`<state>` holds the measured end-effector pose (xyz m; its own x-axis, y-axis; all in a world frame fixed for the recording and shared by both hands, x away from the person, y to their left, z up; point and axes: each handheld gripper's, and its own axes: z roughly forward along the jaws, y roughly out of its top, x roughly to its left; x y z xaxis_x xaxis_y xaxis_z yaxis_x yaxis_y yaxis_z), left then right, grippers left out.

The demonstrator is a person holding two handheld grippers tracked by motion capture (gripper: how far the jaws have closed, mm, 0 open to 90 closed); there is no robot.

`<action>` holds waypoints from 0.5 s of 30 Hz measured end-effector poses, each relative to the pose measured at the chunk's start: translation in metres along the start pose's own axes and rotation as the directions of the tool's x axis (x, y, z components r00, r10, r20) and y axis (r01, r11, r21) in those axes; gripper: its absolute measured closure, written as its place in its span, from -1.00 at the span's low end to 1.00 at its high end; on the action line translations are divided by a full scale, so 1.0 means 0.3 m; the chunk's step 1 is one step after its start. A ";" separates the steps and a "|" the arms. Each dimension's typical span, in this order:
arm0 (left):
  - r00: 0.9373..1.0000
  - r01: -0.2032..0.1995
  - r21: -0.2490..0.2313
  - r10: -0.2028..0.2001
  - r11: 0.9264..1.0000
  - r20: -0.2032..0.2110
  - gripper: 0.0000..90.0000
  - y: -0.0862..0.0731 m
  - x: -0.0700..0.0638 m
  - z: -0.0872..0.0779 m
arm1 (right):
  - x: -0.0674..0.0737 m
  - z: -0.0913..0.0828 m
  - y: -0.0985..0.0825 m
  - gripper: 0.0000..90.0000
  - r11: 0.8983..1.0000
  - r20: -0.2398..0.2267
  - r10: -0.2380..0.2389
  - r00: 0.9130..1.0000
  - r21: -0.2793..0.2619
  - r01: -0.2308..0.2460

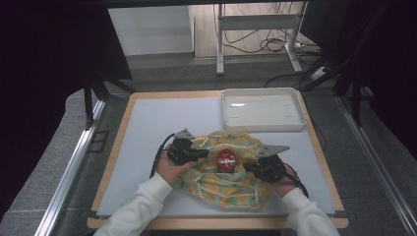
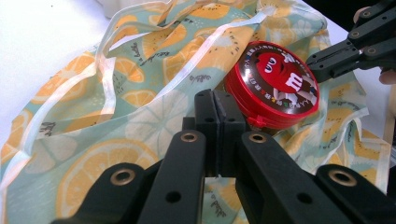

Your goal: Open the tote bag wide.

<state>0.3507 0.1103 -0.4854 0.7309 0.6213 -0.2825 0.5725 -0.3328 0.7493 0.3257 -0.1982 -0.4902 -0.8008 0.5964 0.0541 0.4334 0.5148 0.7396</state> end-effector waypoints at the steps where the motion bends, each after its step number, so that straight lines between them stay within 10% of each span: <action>1: 1.000 -0.001 -0.002 0.001 1.000 0.001 1.00 -0.001 -0.001 -0.002 | 0.000 -0.001 0.000 0.97 1.000 0.000 0.000 1.000 -0.001 0.000; 15: 1.000 -0.009 -0.016 0.010 1.000 0.005 1.00 -0.018 -0.022 -0.037 | -0.029 -0.052 0.074 0.97 0.995 0.006 0.014 1.000 -0.100 -0.013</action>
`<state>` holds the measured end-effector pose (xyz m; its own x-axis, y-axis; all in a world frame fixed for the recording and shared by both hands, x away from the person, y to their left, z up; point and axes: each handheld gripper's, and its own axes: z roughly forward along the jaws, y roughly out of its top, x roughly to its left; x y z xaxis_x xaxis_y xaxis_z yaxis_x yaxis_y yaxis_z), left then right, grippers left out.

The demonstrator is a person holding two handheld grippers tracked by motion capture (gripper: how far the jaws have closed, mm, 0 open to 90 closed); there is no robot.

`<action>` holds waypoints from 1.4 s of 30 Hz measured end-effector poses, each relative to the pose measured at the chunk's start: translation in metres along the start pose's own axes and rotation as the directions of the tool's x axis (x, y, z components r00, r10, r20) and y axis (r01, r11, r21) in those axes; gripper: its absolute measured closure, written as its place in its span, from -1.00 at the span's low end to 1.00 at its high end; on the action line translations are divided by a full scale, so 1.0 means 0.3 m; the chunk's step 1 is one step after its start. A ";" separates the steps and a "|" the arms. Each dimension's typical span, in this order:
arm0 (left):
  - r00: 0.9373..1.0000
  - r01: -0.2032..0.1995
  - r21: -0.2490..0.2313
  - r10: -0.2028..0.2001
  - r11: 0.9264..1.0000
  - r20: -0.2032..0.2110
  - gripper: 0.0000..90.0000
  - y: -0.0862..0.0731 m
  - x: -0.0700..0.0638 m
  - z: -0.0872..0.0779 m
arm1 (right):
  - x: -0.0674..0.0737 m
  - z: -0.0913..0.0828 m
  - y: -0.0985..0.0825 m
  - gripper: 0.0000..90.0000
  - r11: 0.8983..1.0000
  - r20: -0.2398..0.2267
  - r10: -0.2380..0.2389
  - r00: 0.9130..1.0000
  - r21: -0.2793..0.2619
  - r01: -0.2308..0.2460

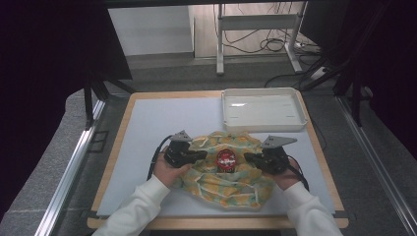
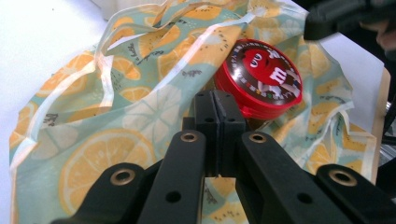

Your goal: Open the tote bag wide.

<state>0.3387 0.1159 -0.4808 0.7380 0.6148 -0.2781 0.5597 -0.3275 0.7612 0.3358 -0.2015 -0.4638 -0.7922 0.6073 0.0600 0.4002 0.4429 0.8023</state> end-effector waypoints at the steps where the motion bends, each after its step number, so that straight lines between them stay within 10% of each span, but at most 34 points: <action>1: 1.000 0.001 0.001 -0.001 1.000 0.000 1.00 -0.002 -0.002 -0.002 | -0.001 0.002 0.016 0.97 1.000 -0.002 -0.002 1.000 -0.011 0.002; 15: 1.000 -0.012 0.037 0.012 0.999 0.008 1.00 -0.027 -0.014 0.016 | 0.026 0.151 0.160 0.97 0.999 -0.063 -0.041 0.997 -0.010 0.040; 42: 1.000 -0.009 0.105 0.007 0.994 0.019 1.00 -0.072 -0.012 0.065 | -0.094 0.283 0.032 0.98 0.986 0.037 0.045 0.998 0.160 -0.050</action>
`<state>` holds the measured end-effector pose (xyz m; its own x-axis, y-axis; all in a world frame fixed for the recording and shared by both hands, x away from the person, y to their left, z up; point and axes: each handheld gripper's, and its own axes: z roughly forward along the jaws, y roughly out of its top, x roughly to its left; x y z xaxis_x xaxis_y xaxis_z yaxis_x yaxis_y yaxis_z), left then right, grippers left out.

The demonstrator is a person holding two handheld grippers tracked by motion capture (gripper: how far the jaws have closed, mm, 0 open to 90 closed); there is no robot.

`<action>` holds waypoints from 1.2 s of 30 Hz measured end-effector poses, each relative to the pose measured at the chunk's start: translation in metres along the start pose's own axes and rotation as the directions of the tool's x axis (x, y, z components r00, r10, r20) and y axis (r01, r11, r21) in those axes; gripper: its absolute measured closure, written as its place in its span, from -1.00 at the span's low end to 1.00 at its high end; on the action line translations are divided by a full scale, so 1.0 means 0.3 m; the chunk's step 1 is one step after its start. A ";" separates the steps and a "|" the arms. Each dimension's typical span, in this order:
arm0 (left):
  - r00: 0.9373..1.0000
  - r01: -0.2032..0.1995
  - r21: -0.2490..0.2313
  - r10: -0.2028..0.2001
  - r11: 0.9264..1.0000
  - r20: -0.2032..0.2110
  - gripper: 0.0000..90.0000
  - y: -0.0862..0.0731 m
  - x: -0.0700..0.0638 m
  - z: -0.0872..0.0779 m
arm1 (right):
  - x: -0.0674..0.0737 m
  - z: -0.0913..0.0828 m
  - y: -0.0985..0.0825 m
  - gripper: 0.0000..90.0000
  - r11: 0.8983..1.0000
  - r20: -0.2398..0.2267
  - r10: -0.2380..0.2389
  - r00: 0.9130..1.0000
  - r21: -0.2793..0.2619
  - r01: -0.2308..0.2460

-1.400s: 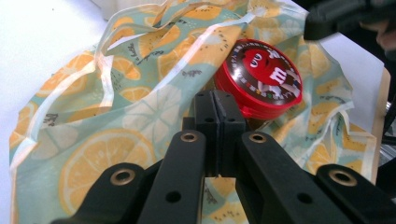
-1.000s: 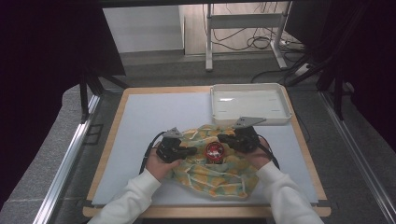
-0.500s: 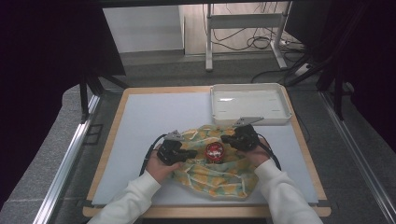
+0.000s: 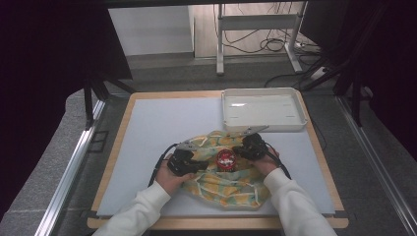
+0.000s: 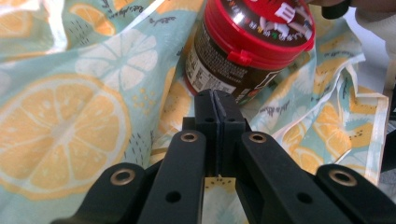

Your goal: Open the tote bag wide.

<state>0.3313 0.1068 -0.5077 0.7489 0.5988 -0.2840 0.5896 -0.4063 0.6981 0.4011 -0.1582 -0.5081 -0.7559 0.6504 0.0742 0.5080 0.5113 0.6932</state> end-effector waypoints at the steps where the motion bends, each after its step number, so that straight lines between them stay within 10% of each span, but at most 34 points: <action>1: 1.000 0.006 -0.003 -0.006 1.000 0.003 1.00 -0.003 -0.001 0.005 | -0.004 0.009 0.000 0.98 1.000 0.007 -0.001 1.000 0.006 0.001; 36: 0.996 -0.023 0.127 0.012 0.992 0.083 1.00 -0.075 -0.034 0.068 | -0.088 0.044 -0.014 0.98 0.998 0.061 0.062 0.996 0.028 -0.064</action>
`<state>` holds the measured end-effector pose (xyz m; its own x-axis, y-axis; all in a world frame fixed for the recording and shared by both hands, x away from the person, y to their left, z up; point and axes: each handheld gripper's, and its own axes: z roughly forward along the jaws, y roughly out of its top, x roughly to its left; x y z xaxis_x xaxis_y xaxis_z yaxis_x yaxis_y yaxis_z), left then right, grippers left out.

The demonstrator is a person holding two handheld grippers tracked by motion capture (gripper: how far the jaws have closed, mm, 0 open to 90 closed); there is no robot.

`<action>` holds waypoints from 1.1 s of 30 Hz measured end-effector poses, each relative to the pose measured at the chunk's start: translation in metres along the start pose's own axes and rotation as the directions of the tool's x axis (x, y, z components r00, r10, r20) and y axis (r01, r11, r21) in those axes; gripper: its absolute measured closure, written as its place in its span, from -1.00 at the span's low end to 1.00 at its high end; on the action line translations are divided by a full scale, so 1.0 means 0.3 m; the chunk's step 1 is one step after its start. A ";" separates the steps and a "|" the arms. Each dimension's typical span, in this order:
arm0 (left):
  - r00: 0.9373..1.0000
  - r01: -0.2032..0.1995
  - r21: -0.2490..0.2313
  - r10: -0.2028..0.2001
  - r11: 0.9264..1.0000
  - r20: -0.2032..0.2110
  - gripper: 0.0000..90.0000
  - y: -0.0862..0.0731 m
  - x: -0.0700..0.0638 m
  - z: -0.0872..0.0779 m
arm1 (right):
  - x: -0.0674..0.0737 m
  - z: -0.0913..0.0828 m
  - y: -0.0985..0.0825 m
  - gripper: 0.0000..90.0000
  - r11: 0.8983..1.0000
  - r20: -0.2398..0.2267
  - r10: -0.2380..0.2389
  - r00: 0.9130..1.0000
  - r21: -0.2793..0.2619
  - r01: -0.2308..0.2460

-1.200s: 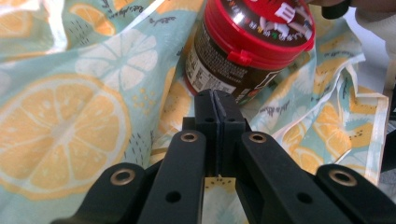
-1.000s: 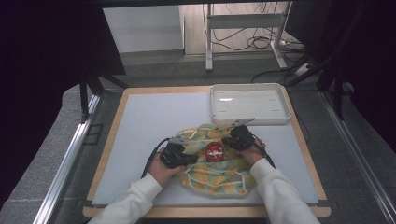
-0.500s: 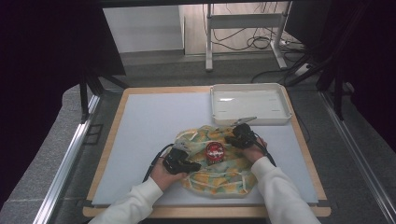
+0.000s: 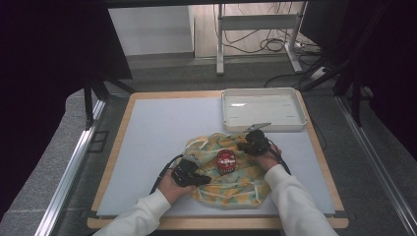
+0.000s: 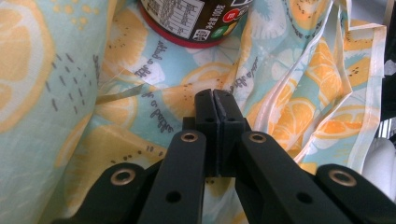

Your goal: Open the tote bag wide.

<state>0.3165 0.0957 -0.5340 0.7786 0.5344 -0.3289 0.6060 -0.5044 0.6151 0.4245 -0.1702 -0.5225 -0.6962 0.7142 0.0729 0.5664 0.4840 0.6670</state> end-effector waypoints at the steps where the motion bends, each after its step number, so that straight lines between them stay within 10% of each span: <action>1: 1.000 -0.001 -0.002 0.001 1.000 -0.001 1.00 0.001 0.000 -0.001 | 0.001 0.000 0.000 0.98 1.000 0.003 0.000 1.000 0.000 0.000; 11: 1.000 0.000 -0.088 0.000 0.996 0.001 1.00 0.017 0.002 -0.051 | 0.008 -0.020 0.008 0.98 0.999 -0.006 -0.011 1.000 -0.030 0.011; 20: 1.000 0.026 -0.206 -0.023 0.978 0.017 1.00 0.037 0.011 -0.132 | 0.028 -0.063 0.024 0.98 0.995 -0.039 -0.009 0.999 -0.097 0.005; 33: 0.997 0.037 -0.268 -0.055 0.963 -0.058 1.00 0.028 0.045 -0.205 | 0.029 -0.156 0.018 0.98 0.987 -0.042 -0.006 0.999 -0.160 -0.001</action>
<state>0.3221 0.1404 -0.4893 0.7333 0.6000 -0.3197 0.5690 -0.2841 0.7717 0.4009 -0.1850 -0.4836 -0.7176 0.6892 0.1002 0.4892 0.3964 0.7769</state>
